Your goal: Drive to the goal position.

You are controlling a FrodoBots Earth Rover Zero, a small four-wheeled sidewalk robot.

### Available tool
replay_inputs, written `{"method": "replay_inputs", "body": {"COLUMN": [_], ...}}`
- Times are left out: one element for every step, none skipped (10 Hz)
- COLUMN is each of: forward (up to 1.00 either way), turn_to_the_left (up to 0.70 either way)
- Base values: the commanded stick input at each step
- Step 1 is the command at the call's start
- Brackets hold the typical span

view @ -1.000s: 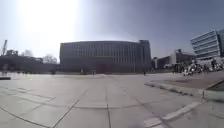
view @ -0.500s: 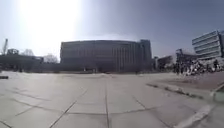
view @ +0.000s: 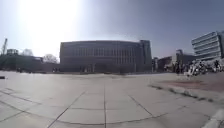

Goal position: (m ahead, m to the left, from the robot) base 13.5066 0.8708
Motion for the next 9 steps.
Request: {"method": "replay_inputs", "body": {"forward": [0.50,0.50,0.50,0.50,0.50,0.50,0.50,0.50,0.50], "turn_to_the_left": [0.00,0.00,0.00,0.00,0.00,0.00,0.00,0.00,0.00]}}
